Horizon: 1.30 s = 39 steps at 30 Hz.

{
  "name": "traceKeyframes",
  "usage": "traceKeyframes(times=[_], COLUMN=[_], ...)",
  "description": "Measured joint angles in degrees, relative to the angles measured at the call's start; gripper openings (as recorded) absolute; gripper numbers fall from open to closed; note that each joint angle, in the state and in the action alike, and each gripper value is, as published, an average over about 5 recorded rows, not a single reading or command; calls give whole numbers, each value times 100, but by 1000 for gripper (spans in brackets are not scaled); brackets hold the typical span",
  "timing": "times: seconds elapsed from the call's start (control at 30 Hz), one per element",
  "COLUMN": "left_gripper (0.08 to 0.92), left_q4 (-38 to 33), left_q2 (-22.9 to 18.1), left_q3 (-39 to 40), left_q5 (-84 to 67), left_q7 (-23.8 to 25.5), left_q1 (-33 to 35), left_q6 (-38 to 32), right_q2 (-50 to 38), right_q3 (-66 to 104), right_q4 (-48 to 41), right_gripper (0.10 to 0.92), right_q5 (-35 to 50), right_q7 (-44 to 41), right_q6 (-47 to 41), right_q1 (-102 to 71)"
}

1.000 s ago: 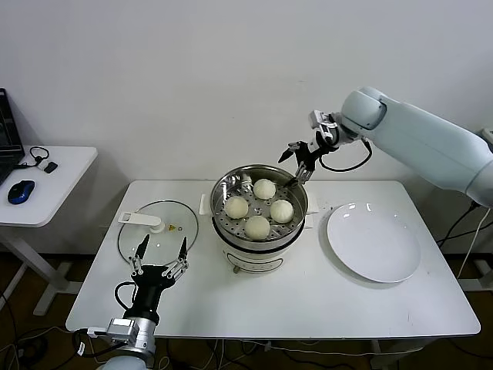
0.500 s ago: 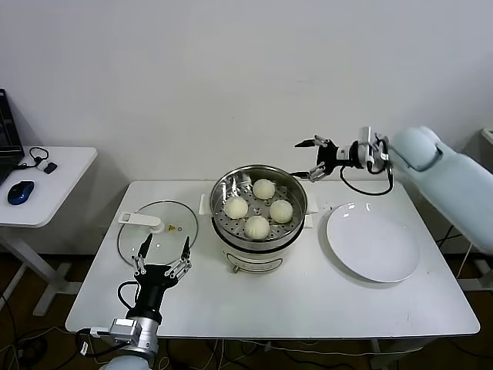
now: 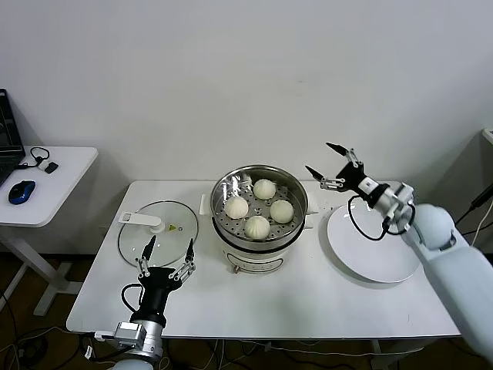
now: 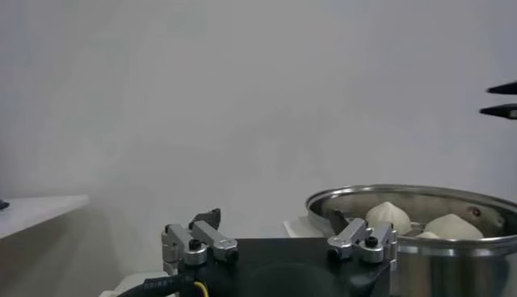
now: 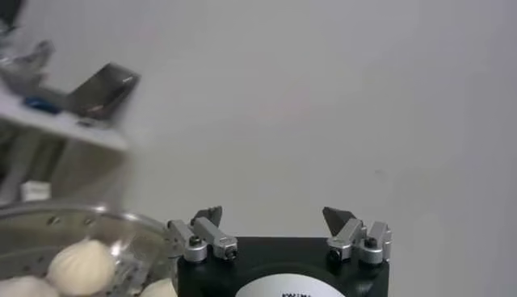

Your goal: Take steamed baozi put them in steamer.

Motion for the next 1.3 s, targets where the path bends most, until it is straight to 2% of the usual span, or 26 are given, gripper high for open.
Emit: traceKeyframes(times=[0.3,0.57,0.83,1.3], left_gripper=[823,823,823,823], left_q4=[45,78,98,131], left_q2=[2,1,1,6], left_q3=[59,68,70,74], left_q5=[37,46,46,32], left_q7=[-58,-104,-133,-135], left_q1=[-35,-30,-1,27], left_q6=[10,13,9,5], right_q2=[968,1625,1926,1953], right_q3=[1373,1793,1939,2001], right_q4=[267,462,690,898], right_gripper=[823,823,823,823], right_q5=[-125,-197,-154,-86], right_q7=[685,974,1104,1135], right_q6=[935,1322,1266,818], right_q1=[-2010,-3253,-3993,-4394])
